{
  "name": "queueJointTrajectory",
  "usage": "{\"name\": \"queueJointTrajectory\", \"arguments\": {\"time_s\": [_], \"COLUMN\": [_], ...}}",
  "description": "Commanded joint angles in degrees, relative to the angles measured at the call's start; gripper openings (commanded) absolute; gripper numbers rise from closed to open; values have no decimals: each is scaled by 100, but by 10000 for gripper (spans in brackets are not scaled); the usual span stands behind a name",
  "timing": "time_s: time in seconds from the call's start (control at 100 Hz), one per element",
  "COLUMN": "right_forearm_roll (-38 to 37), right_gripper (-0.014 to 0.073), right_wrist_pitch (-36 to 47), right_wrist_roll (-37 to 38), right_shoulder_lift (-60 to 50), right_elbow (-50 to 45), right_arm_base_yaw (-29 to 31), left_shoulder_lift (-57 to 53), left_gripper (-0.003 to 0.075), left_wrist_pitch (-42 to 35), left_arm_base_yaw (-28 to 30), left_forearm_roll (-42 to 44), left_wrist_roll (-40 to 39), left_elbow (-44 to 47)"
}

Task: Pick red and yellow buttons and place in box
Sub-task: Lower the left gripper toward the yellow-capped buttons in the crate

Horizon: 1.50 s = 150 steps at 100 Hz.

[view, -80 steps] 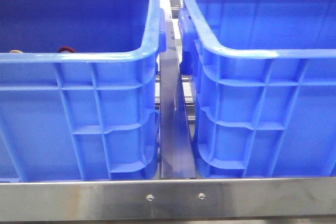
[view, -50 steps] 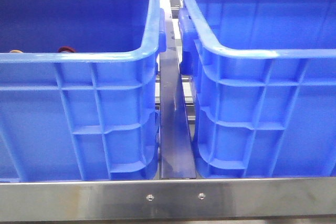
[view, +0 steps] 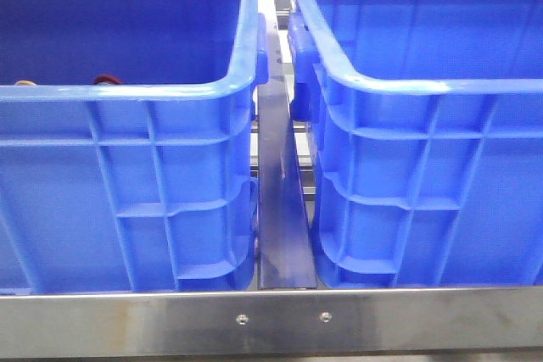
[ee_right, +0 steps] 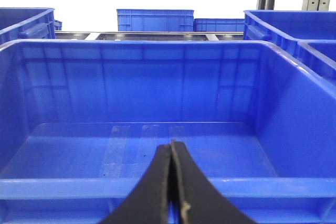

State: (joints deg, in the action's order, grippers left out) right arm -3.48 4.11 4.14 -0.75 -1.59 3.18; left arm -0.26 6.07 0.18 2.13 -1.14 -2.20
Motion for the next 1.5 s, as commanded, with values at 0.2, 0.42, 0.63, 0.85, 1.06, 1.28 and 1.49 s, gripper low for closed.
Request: {"name": "queueJointTrajectory", "arguments": {"time_s": [0.2,0.42,0.63,0.85,1.06,1.28,1.49], "right_forearm_roll": [-2,-2,-2,-2,-2,-2,-2], "right_gripper": [-93,-93,-93,-93,-93,-93,-93], "right_wrist_pitch": [427,427,427,427,427,427,427], "right_wrist_roll": [-44,-44,-44,-44,-44,-44,-44], "right_shoulder_lift": [-101,-101,-101,-101,-101,-101,-101], "right_elbow": [-29,-29,-29,-29,-29,-29,-29], "right_arm_base_yaw": [-18,-18,-18,-18,-18,-18,-18], "left_shoulder_lift": [94,963,2235,3689,4897,6202,7414], "left_gripper": [-20,-20,-18,242,581,575,575], "left_wrist_pitch": [377,982,1630,2252,2636,3557,4381], "left_arm_base_yaw": [10,10,10,0,0,-119,-333], "left_forearm_roll": [-24,-24,-24,-154,-489,-509,-401], "left_wrist_roll": [-68,-56,-56,-56,-23,199,292], "left_elbow": [-1156,-2054,-3018,-3943,-4675,-5523,-6396]}}
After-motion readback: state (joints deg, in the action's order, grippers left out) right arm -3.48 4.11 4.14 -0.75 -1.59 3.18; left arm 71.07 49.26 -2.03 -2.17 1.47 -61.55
